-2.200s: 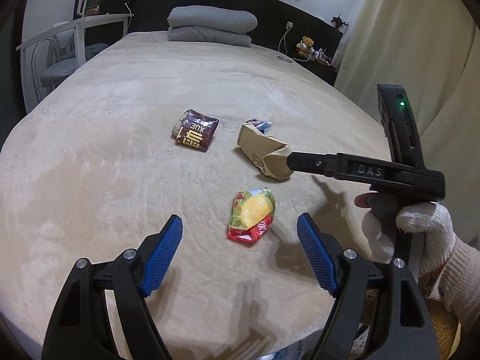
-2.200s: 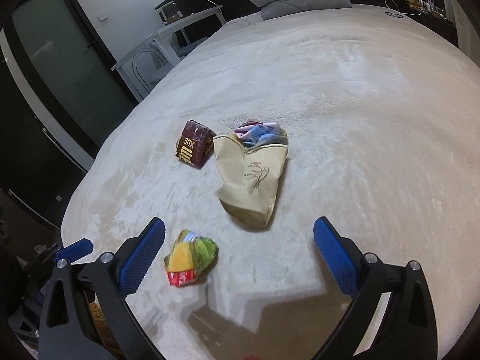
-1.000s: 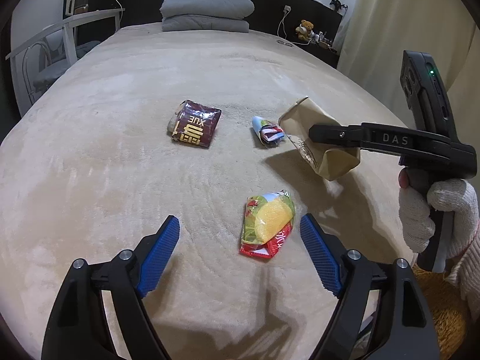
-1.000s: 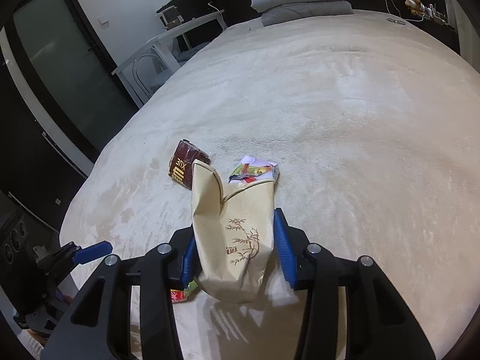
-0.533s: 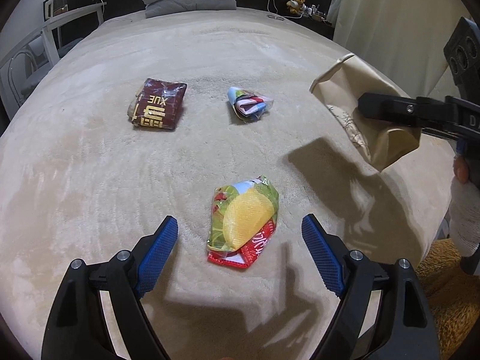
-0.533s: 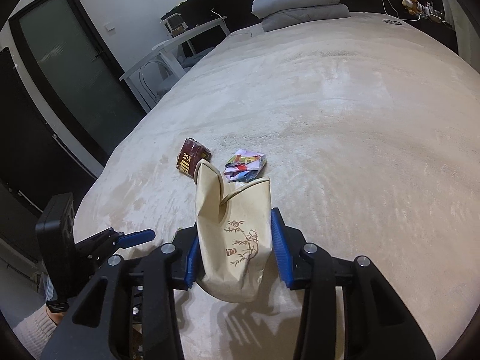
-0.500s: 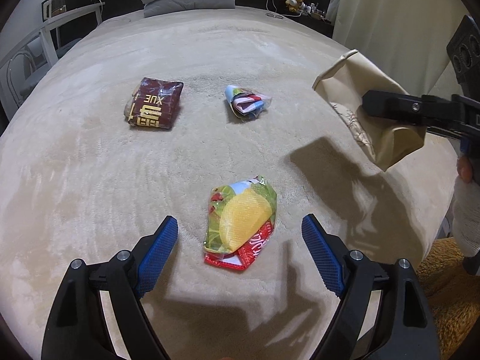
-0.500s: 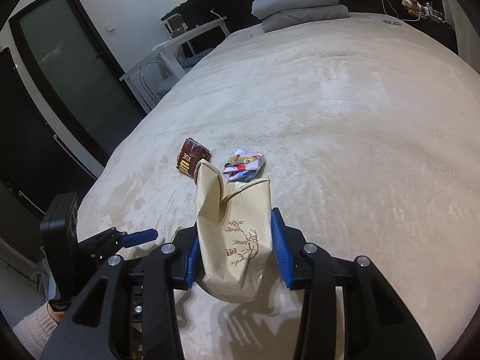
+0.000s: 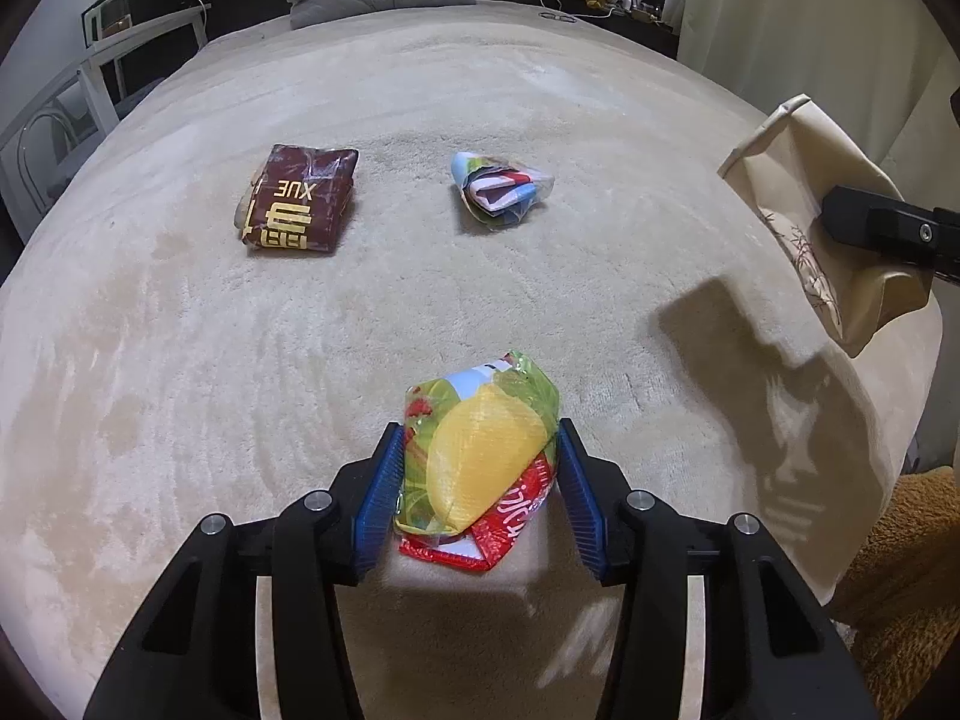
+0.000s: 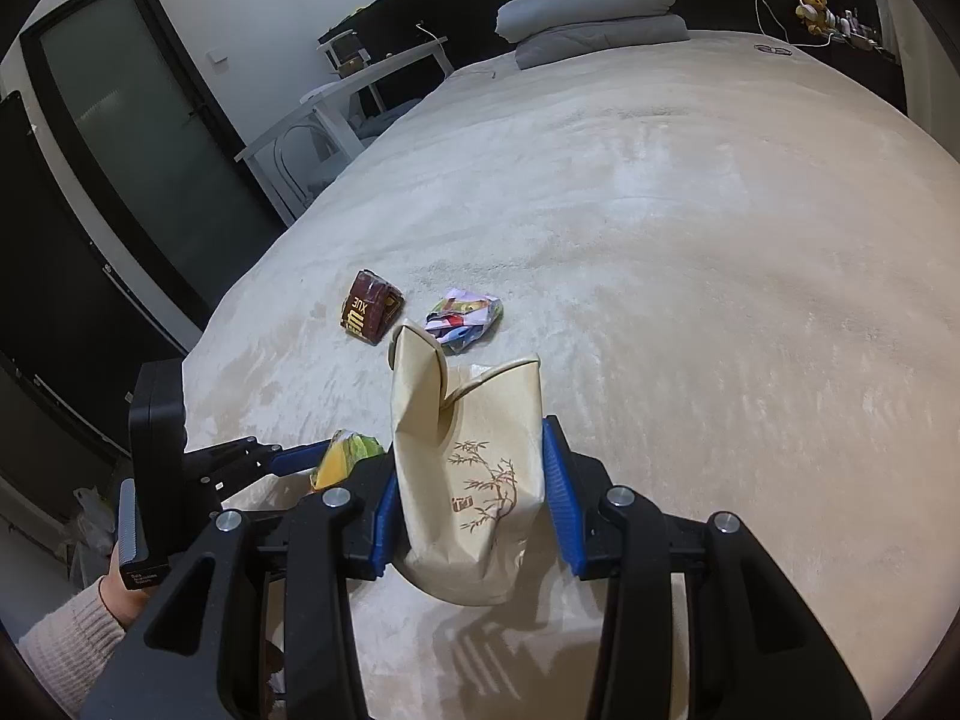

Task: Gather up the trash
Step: 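Carry the paper bag and snack wrapper down toward the floor bag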

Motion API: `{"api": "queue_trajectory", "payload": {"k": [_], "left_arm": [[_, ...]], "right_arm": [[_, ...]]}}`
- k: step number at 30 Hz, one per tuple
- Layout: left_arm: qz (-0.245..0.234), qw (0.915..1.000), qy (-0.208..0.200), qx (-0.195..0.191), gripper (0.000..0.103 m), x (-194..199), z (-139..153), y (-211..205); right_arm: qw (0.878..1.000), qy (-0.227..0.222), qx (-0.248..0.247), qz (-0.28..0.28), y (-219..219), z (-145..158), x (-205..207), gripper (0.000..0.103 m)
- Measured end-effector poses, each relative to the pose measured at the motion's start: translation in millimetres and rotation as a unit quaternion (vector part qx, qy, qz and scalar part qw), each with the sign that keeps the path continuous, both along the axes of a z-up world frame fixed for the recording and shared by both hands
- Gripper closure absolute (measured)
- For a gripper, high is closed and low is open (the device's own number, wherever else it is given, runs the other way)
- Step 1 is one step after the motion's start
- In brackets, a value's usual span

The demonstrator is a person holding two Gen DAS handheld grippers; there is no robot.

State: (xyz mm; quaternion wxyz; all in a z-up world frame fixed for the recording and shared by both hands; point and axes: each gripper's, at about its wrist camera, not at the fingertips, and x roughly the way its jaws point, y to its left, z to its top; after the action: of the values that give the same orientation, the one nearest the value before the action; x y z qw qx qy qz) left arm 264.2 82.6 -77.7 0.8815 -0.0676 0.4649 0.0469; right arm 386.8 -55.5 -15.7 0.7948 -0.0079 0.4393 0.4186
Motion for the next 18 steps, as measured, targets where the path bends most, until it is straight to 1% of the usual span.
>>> {"api": "queue_trajectory", "payload": {"k": [9,14,18], "left_arm": [[0.009,0.9996,-0.026,-0.008,0.055,-10.6,9.3,4.8],[0.016,0.9989,-0.041,-0.014,0.055,-23.3,19.5,5.5],[0.022,0.9981,-0.054,-0.019,0.055,-45.2,28.6,0.7]], "right_arm": [[1.0,-0.003,-0.006,-0.002,3.1,-2.2,-3.1,0.062],[1.0,-0.006,-0.004,-0.006,3.6,-1.2,-7.0,0.061],[1.0,-0.008,-0.002,-0.01,1.1,-0.5,-12.3,0.061]]}}
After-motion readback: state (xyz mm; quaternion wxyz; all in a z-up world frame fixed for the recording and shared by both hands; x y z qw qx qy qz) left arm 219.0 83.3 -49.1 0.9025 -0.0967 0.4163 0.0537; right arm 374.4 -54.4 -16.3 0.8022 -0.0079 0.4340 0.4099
